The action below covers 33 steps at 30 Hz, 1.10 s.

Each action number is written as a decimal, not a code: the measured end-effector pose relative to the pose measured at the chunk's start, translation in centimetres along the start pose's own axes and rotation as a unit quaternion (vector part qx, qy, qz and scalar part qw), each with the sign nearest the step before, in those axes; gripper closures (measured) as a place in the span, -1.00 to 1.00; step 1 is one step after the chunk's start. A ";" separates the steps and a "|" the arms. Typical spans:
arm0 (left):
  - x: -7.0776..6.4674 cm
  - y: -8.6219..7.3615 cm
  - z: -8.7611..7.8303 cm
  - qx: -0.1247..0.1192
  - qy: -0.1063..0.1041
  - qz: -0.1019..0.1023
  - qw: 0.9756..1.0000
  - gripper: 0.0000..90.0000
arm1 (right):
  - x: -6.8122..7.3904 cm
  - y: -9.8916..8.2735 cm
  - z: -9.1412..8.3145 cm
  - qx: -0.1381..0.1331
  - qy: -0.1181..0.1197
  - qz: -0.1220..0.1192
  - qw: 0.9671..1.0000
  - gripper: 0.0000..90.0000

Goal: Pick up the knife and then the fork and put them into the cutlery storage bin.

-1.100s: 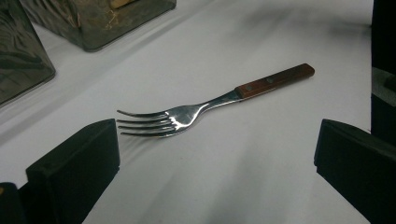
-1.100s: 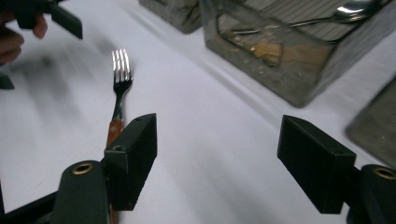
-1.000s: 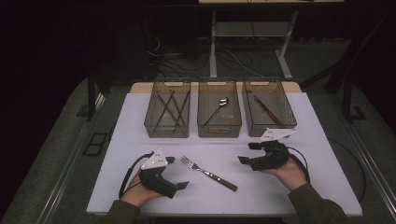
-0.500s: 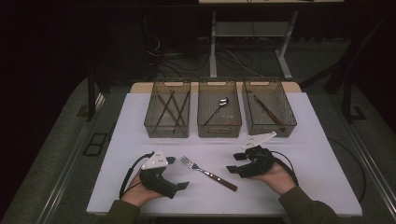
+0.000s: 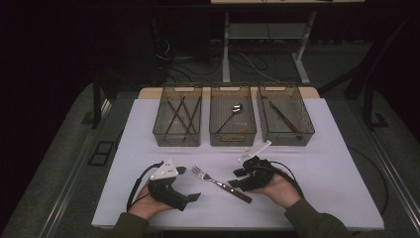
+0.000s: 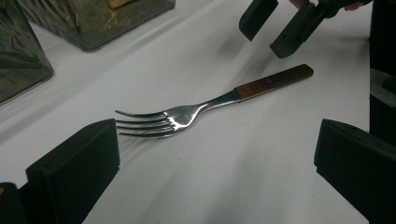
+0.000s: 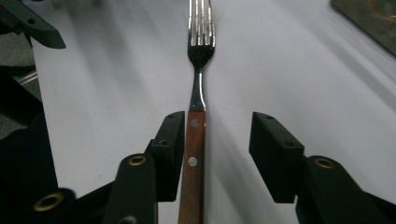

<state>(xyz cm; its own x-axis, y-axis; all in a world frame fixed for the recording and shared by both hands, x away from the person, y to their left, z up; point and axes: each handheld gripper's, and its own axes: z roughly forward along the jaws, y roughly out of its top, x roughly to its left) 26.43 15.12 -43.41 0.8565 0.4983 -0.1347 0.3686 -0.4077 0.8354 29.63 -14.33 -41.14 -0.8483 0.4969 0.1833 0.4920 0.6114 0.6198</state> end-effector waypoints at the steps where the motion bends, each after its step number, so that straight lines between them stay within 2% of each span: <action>1: 0.0 0.0 0.0 0.000 0.000 0.000 1.000 -1.00 | 0.1 0.1 0.2 0.004 0.001 -0.002 1.000 0.27; 5: 0.0 0.0 0.1 0.001 -0.002 0.002 1.000 -1.00 | 0.5 0.5 1.1 0.021 0.011 -0.009 1.000 0.34; 8: 0.0 0.0 0.1 0.002 -0.001 0.002 1.000 -1.00 | 0.7 0.7 1.9 0.041 0.009 -0.024 0.999 0.36; 17: 0.0 0.0 0.0 0.002 -0.001 0.002 1.000 -1.00 | 1.3 1.1 3.6 0.071 0.002 -0.032 0.997 0.46; 21: 0.0 0.0 0.0 0.002 -0.001 0.003 1.000 -1.00 | 1.4 1.3 3.9 0.084 -0.011 -0.054 0.995 0.53; 27: 0.1 0.0 0.0 0.002 -0.001 0.004 1.000 -1.00 | 1.8 1.8 4.1 0.111 -0.037 -0.089 0.989 0.64; 30: 0.1 0.0 0.0 0.002 0.000 0.007 1.000 -1.00 | 1.9 2.2 4.2 0.128 -0.038 -0.088 0.987 0.68; 33: 0.0 0.0 0.0 0.004 -0.003 0.004 1.000 -1.00 | 1.7 2.8 4.5 0.152 -0.029 -0.084 0.984 0.68</action>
<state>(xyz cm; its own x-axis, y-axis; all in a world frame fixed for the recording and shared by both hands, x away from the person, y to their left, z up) 26.48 15.11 -43.42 0.8618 0.4901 -0.1308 0.3639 -0.4176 0.8325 30.47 -9.03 -42.47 -0.9144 0.4018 0.0489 0.3893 0.8398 0.3785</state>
